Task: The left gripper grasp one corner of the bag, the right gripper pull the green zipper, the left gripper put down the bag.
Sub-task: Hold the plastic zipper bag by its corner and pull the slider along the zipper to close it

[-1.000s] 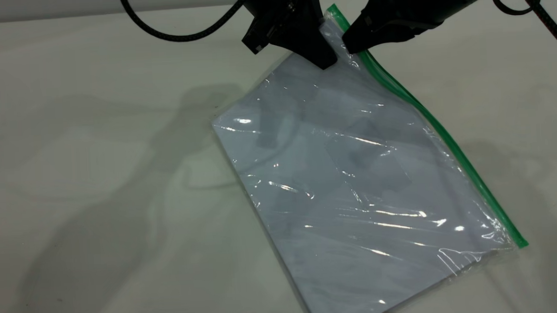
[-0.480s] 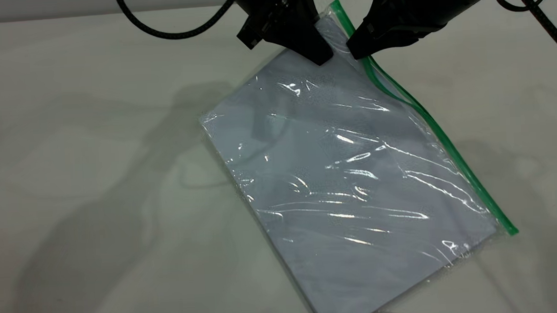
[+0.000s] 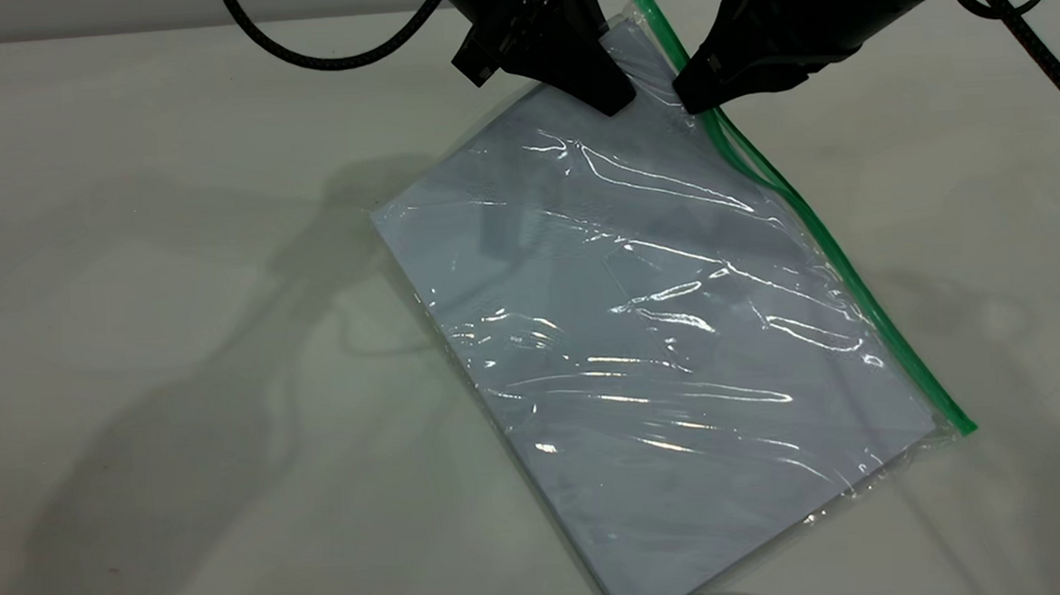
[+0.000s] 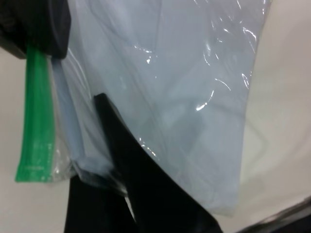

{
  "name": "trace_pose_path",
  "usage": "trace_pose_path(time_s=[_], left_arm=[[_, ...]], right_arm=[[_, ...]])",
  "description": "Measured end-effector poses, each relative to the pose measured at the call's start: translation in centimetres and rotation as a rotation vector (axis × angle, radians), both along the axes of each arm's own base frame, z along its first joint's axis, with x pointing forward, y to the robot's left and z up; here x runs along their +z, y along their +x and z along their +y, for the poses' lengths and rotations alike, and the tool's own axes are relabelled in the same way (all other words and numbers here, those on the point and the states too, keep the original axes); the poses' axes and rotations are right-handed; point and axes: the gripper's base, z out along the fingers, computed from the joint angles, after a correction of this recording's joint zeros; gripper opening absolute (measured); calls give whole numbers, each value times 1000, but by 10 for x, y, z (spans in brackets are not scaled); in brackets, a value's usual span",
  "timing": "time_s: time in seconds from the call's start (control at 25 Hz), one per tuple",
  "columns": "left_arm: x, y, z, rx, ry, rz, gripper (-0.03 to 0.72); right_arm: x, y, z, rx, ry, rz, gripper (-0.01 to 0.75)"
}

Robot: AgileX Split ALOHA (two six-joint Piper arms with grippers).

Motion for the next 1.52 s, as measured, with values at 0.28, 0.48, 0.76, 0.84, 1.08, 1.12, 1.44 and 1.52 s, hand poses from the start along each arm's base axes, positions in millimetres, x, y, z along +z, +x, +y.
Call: trace_pose_path(time_s=[0.28,0.48,0.76,0.84,1.08,1.12,1.44,1.52], left_arm=[[9,3,-1,-14,-4,-23,51],[11,4,-1,-8,-4,-23,51],[11,5,-2,5,1,-28,51],[11,5,-2,8,2,-30,51],[10,5,-2,8,7,-31,51],[10,5,-1,8,8,-31,51],[10,11,9,27,5,-22,51],[11,13,12,37,-1,-18,51]], right_arm=[[-3,-4,-2,-21,-24,4,36],[-5,-3,-4,-29,-55,-7,37],[-12,-1,-8,-51,-112,-19,38],[-15,-1,-9,-53,-123,-19,38],[-24,-1,-10,-58,-145,-4,41],[-26,-1,-11,-58,-150,0,41],[-40,-1,-16,-83,-208,10,42],[-41,-1,-18,-89,-222,8,42]])
